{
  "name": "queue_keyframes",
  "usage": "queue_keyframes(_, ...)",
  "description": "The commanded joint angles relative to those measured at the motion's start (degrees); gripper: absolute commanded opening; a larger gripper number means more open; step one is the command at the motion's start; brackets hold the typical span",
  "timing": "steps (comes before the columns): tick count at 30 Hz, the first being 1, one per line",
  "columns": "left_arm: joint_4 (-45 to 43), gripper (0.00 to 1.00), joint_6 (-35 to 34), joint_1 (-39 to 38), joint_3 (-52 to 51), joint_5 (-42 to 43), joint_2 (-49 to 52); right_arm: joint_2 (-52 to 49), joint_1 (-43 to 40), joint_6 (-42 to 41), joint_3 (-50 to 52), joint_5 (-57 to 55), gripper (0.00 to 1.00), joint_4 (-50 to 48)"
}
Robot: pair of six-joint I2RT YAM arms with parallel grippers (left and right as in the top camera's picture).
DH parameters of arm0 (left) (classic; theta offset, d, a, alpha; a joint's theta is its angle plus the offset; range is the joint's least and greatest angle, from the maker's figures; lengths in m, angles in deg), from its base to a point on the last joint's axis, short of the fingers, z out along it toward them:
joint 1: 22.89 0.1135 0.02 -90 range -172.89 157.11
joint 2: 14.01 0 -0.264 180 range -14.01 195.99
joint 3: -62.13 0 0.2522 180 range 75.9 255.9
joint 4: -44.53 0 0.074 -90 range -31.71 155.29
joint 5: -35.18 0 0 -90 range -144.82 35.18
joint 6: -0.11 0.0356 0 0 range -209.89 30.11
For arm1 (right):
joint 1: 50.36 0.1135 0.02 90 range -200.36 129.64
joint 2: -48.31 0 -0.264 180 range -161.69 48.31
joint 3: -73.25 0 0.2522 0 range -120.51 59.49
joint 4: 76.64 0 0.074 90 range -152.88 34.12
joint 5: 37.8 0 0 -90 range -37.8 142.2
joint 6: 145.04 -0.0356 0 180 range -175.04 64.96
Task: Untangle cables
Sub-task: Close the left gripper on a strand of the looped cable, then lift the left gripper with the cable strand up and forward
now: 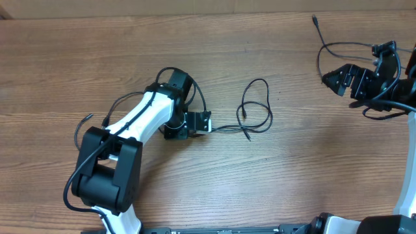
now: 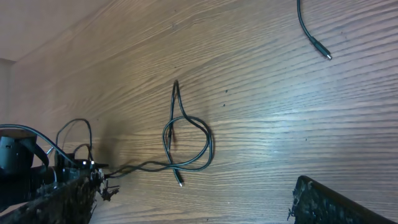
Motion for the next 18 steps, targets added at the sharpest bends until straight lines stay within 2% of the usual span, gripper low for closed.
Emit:
queue_keyframes(1,0.15,0.33,-0.83,-0.76,1.38,0.02,0.59,0.70,0.28,-0.15,-0.04,0.50,1.00,-0.17)
queue_keyframes(10,0.22,0.25,-0.83,-0.81,1.38,0.02,0.59,0.70,0.28,-0.15,-0.04,0.48,1.00,-0.17)
queue_keyframes(15,0.22,0.16,-0.85,-0.81,1.38,0.00,0.59,0.70,0.28,-0.15,-0.04,0.48,1.00,-0.17)
queue_keyframes(18,0.22,0.07,-0.90,-0.81,1.38,0.00,0.59,0.70,0.28,-0.15,-0.04,0.48,1.00,-0.17)
